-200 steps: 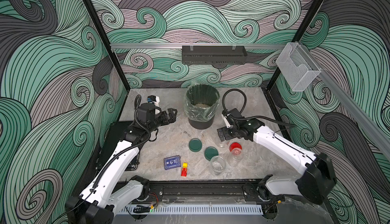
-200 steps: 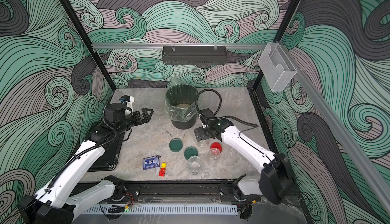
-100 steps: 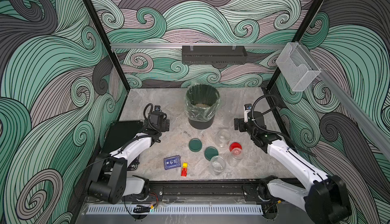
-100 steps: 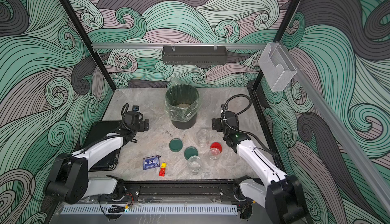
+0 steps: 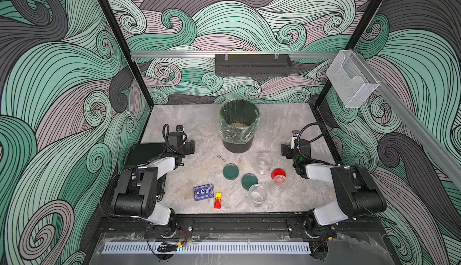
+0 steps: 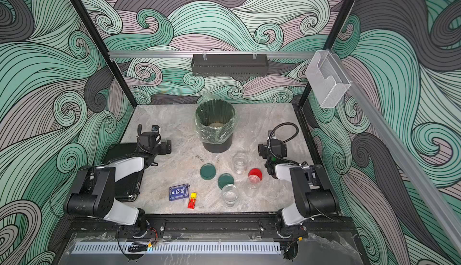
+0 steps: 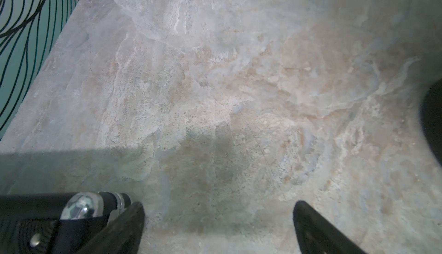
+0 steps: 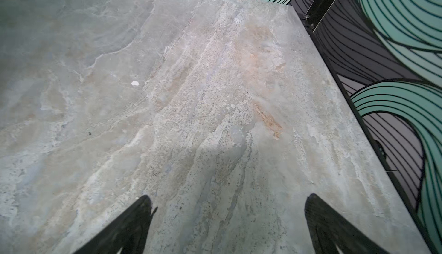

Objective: Empty expired oatmeal from jars
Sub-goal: Reset both arms

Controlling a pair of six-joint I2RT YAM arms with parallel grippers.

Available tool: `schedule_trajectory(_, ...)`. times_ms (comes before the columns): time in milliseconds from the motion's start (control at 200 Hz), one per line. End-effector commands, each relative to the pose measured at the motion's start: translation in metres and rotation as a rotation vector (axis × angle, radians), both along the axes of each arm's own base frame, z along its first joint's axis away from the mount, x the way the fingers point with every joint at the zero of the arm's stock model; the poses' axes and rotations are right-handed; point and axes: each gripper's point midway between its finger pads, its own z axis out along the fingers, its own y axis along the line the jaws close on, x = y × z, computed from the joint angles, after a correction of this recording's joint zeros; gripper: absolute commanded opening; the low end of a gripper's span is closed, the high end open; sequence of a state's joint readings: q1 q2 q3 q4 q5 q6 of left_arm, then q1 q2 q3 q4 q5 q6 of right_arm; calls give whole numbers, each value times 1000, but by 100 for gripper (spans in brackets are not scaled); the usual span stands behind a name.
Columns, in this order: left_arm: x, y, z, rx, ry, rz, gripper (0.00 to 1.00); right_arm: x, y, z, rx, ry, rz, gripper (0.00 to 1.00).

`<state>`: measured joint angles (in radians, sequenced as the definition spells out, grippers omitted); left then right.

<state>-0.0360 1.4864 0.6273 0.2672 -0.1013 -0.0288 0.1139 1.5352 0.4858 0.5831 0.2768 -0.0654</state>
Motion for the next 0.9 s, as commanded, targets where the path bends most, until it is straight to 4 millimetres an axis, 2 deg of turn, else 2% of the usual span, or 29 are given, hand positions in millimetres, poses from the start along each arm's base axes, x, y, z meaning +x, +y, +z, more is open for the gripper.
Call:
schedule_trajectory(0, 3, 3, 18, -92, -83, 1, 98, 14, -3, 29, 91, -135, 12, 99)
schedule_trajectory(50, -2, 19, 16, -83, -95, 60, 99, 12, -4, 30, 92, -161, 9, 99)
schedule_trajectory(80, -5, 27, 30, -45, -163, 80, 99, 10, -5, 30, 95, -168, 4, 99)
schedule_trajectory(145, -10, 33, 39, -36, -257, 72, 99, 7, -10, 29, 106, -190, -14, 99)
schedule_trajectory(210, -6, 29, 39, -57, -279, 36, 99, 2, -15, 26, 97, -219, -46, 99)
schedule_trajectory(255, -4, 28, 32, -59, -271, 31, 99, 2, -16, 29, 95, -254, -46, 99)
schedule_trajectory(295, -4, 28, 16, -62, -256, 35, 99, 2, -15, 28, 95, -245, -47, 99)
schedule_trajectory(375, 3, 31, 11, -48, -286, 39, 99, 4, -14, 26, 97, -231, -37, 99)
schedule_trajectory(435, 9, 28, 9, -49, -236, 18, 99, 4, -13, 26, 96, -232, -33, 99)
schedule_trajectory(475, 5, 28, 3, -63, -178, 35, 99, 5, -13, 26, 98, -227, -33, 99)
schedule_trajectory(545, 8, 28, 6, -45, -228, 18, 99, 5, -12, 26, 100, -228, -29, 99)
schedule_trajectory(620, 5, 30, 3, -61, -180, 38, 98, 5, -13, 26, 103, -226, -30, 99)
schedule_trajectory(896, 5, 26, 5, -49, -201, 22, 99, 5, -13, 25, 107, -225, -26, 99)
